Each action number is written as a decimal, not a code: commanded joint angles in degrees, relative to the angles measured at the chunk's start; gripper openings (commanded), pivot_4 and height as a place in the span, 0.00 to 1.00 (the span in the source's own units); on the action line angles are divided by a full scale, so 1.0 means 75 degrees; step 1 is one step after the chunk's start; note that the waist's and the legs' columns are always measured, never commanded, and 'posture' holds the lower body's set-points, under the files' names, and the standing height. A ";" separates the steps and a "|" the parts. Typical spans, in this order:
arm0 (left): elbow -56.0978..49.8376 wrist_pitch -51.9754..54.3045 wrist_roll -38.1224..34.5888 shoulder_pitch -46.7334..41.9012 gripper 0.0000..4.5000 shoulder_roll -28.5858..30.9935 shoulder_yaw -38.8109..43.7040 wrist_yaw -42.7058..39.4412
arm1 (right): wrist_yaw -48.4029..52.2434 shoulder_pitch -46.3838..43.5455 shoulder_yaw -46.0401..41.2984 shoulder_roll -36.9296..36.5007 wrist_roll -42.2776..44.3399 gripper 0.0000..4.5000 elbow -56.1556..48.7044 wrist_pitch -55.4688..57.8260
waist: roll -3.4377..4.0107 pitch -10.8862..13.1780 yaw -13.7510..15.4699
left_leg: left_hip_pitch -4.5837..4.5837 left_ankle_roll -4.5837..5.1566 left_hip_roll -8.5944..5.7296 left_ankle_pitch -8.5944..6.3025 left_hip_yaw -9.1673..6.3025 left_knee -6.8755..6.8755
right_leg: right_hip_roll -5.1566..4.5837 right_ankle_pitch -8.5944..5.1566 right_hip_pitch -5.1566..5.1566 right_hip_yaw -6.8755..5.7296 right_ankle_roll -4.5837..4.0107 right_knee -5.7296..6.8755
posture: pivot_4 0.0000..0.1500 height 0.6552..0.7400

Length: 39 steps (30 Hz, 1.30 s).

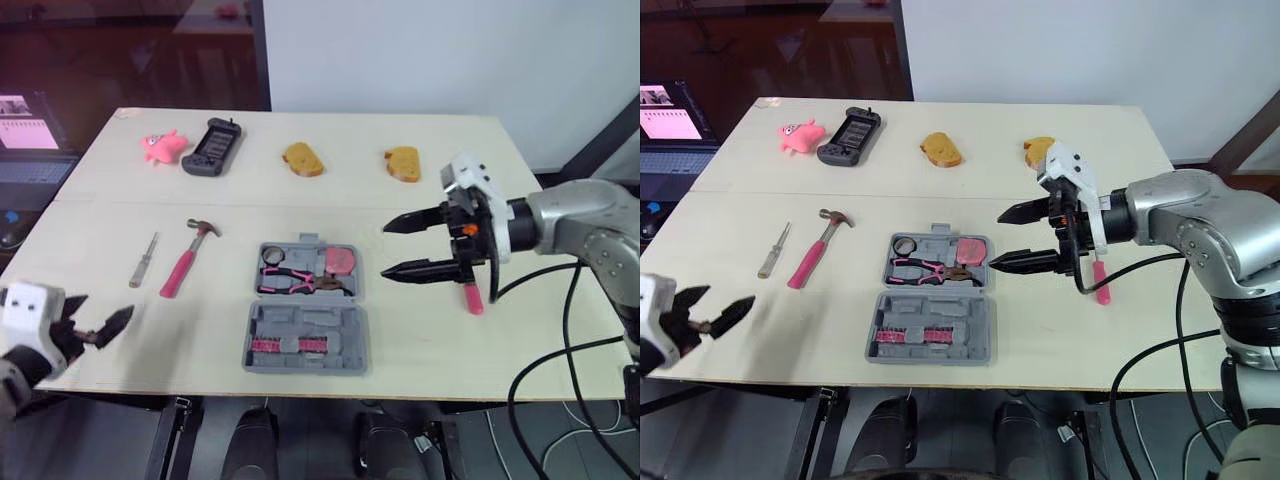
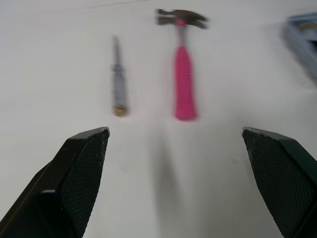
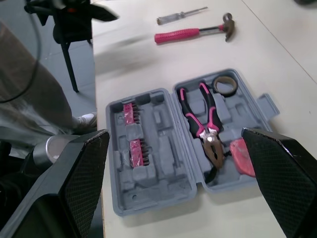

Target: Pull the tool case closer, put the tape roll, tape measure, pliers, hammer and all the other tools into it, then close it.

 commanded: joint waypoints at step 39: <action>1.0816 -0.1362 0.2456 -0.8076 0.00 0.0016 -0.3443 0.0821 | -0.1408 0.0188 -0.0788 0.0220 -0.0213 1.00 -0.0833 0.0227 | -0.0019 -0.0003 0.0006 | -0.0022 -0.0009 -0.0001 0.0007 0.0002 0.0021 | 0.0005 0.0035 -0.0057 -0.0004 0.0067 0.0104 | 1.00 0.77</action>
